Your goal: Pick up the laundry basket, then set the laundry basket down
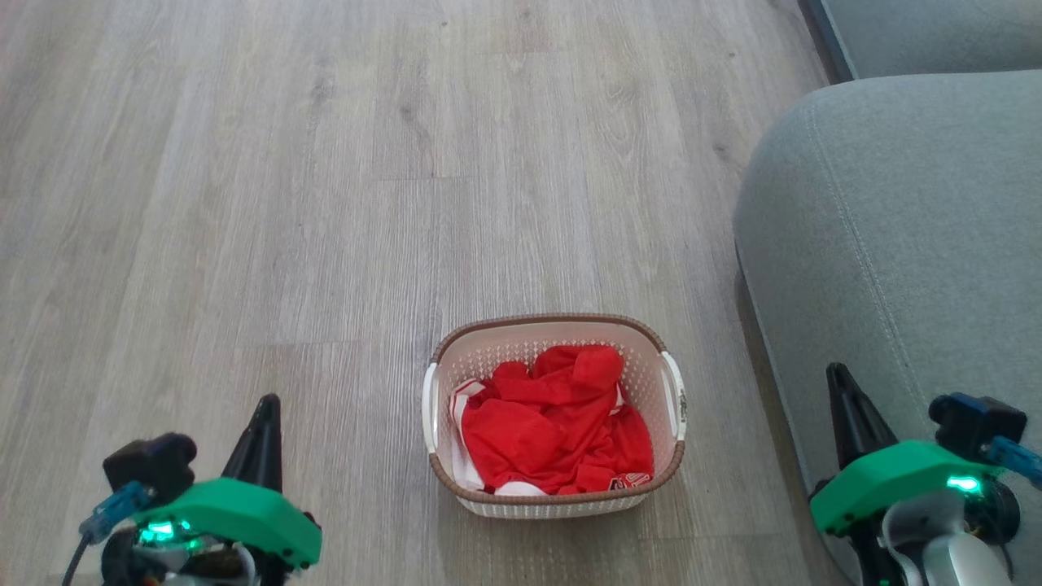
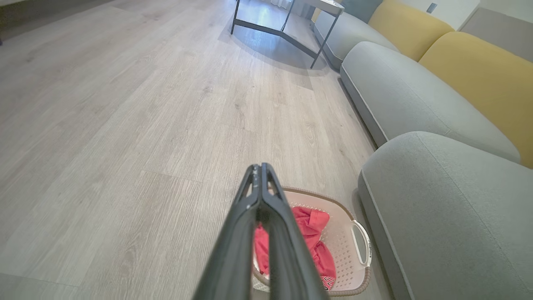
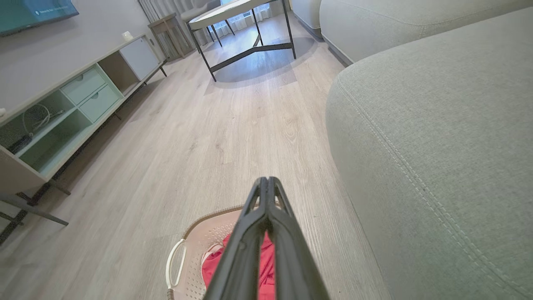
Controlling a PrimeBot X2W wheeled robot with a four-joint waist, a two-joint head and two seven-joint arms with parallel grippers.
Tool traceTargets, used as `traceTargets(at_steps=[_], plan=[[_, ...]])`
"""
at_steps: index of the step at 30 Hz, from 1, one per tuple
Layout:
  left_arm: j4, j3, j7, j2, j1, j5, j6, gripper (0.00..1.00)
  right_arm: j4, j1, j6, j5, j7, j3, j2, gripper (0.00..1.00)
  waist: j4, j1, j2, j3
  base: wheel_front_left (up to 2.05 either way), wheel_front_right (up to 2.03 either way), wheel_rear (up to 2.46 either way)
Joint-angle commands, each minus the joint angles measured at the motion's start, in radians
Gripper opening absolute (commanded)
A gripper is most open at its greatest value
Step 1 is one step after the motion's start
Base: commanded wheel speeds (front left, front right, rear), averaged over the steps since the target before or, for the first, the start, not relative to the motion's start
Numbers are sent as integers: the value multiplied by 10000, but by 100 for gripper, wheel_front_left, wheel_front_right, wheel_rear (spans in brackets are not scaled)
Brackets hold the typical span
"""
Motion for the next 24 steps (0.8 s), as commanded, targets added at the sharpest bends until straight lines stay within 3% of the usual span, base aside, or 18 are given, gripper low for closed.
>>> traceTargets(at_steps=[1,24], plan=[[-227,254,27,27,-490,-232,-123,0,-278,-466,-10,292,50,-36,-124,0,-1,0,0,-1,0,0,0],[350,910,356,-335,-806,-2504,-709,0,87,-640,-20,2963,303,-152,-159,0,-32,0,0,-28,0,0,0]])
